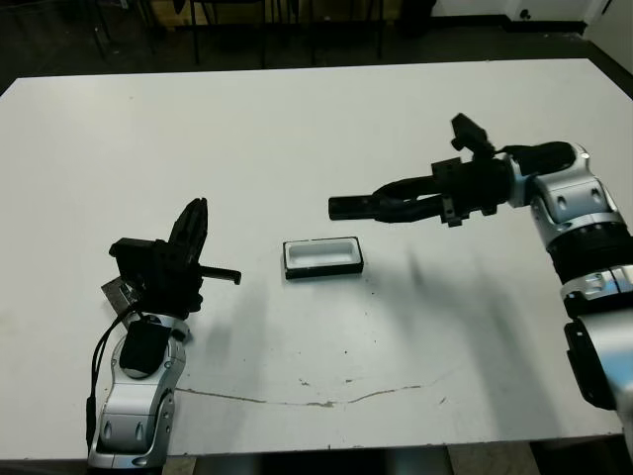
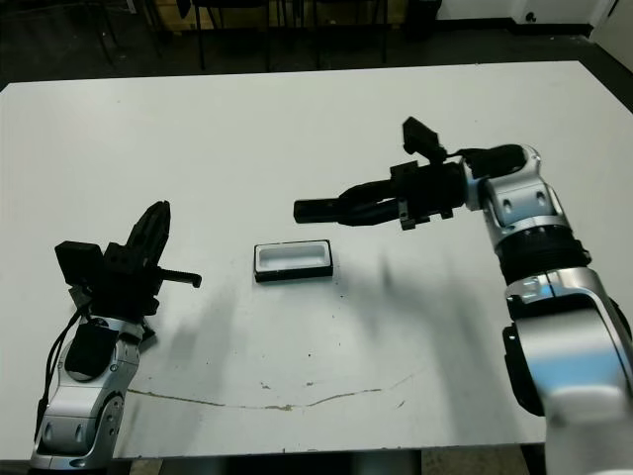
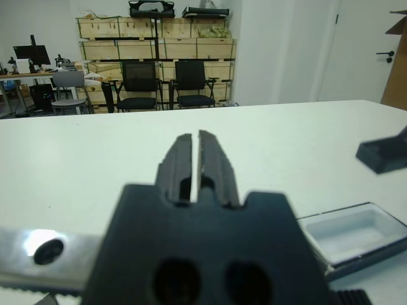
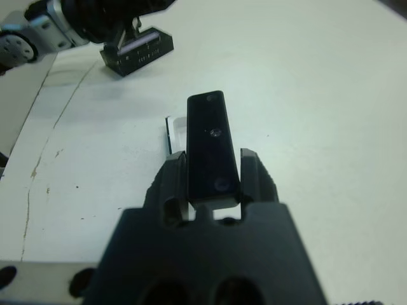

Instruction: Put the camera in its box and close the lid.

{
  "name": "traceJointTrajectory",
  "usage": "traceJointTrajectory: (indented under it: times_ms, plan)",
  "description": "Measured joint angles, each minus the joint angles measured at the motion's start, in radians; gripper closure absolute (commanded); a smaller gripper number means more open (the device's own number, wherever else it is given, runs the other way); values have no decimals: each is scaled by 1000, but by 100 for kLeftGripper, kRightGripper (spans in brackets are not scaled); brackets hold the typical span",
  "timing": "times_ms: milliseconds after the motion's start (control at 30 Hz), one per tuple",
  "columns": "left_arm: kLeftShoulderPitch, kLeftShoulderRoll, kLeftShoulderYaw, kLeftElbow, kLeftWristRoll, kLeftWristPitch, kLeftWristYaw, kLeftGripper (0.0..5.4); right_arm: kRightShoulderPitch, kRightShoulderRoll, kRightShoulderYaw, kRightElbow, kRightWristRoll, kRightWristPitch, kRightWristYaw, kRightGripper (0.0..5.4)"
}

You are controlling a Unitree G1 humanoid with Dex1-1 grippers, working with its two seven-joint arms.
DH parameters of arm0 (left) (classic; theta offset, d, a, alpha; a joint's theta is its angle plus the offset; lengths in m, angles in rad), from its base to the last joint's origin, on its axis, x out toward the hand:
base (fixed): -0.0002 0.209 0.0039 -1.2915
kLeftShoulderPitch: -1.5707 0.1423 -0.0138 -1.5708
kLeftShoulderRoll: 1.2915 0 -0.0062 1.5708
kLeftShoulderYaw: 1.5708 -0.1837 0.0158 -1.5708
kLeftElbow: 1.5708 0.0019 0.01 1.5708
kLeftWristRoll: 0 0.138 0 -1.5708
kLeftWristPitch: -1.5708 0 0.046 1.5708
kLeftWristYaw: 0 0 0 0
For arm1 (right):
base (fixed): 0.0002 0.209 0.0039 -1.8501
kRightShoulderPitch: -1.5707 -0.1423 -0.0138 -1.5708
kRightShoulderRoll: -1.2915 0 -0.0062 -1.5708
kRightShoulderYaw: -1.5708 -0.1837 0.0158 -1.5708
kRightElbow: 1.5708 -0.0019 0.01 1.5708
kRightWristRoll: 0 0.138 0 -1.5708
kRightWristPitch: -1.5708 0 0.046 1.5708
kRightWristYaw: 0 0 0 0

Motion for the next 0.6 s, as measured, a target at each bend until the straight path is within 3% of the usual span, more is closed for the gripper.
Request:
traceJointTrajectory:
  times_ms: [600]
  plan:
    - [0,-1,-3,1,1,0,3,540,21,52,61,-101,-55,30,-27,474]
